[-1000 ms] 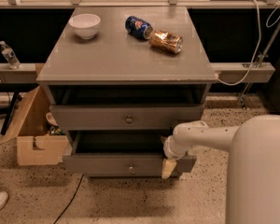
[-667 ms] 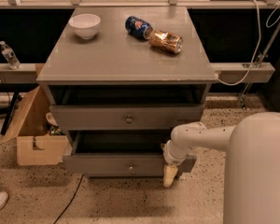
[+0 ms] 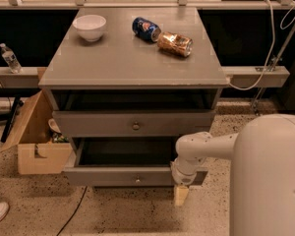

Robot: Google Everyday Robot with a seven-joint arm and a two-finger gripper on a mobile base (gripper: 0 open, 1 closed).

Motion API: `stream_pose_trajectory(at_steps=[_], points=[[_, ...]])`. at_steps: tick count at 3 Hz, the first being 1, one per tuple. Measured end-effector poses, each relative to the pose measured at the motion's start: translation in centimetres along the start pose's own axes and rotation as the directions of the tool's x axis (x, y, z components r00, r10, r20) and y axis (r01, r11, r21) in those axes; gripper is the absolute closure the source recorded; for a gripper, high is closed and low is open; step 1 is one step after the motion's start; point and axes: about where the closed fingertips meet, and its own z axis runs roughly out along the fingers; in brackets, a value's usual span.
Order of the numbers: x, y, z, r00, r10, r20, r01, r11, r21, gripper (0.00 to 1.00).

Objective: Open middle drawer

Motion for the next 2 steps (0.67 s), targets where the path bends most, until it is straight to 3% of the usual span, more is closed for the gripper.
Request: stream_pose_trajectory(at_steps=[2], points=[[-0.26, 0.15, -1.36, 1.0, 0.001, 0.001, -0.001, 1.0, -0.001, 0.66]])
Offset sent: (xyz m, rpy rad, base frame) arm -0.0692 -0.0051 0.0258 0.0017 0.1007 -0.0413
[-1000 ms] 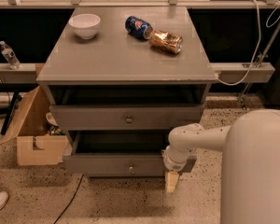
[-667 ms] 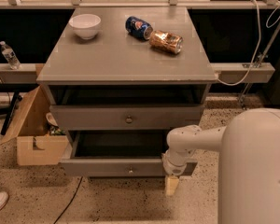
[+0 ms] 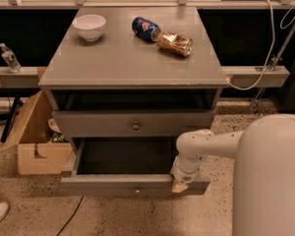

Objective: Open middle drawer

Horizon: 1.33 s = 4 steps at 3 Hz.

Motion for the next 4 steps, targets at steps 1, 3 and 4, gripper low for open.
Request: stream_pose_trajectory(at_steps=[1, 3, 4], points=[[-0.1, 1.4, -0.5, 0.999, 0.03, 0.018, -0.03, 0.9996, -0.001, 0.88], [0.4, 4.4, -0.2, 0.996, 0.077, 0.045, -0.077, 0.9971, -0.004, 0.82], [0.4, 4.4, -0.2, 0.996, 0.077, 0.045, -0.077, 0.9971, -0.004, 0.57]])
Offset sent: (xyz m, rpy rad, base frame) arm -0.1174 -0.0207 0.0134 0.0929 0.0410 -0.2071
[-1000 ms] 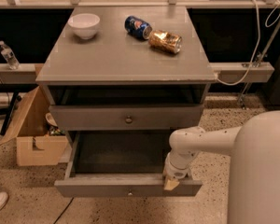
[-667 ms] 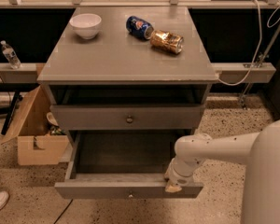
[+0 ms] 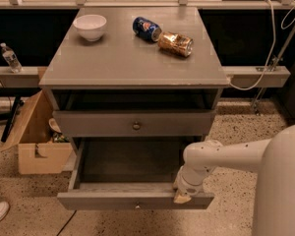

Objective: Open middle drawer

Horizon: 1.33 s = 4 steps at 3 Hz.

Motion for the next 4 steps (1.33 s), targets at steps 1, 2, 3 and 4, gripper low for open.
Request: stream_pose_trajectory(at_steps=[1, 2, 3, 4], points=[[0.0, 0.0, 0.0, 1.0, 0.0, 0.0, 0.0, 1.0, 0.0, 0.28], [0.0, 0.0, 0.0, 1.0, 0.0, 0.0, 0.0, 1.0, 0.0, 0.03], [0.4, 0.0, -2.4, 0.999, -0.025, 0.036, 0.025, 0.9996, 0.015, 0.0], [3.0, -0.3, -9.5, 0.995, -0.044, 0.089, 0.034, 0.9934, 0.11, 0.0]])
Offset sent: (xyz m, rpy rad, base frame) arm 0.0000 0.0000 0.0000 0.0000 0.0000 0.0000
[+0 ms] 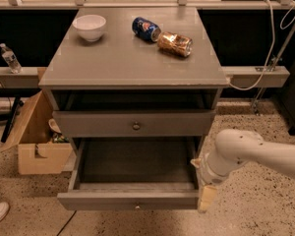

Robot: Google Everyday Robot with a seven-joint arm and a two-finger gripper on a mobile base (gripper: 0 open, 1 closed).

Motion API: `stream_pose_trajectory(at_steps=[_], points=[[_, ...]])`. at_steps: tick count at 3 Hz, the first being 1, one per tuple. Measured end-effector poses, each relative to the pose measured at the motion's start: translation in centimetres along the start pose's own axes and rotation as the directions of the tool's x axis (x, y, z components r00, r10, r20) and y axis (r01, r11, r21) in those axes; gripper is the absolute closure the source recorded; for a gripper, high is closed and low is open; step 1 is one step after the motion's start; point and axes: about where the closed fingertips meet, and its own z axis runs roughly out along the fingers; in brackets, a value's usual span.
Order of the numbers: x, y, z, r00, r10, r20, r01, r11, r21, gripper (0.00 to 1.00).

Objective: Open middle drawer

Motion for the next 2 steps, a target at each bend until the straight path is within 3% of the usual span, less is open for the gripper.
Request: stream_pose_trajectory(at_steps=[1, 2], points=[[2.2, -0.6, -7.3, 0.996, 0.003, 0.086, -0.01, 0.9959, 0.09, 0.0], [5.1, -0.4, -14.3, 0.991, -0.008, 0.135, -0.019, 0.981, 0.193, 0.0]])
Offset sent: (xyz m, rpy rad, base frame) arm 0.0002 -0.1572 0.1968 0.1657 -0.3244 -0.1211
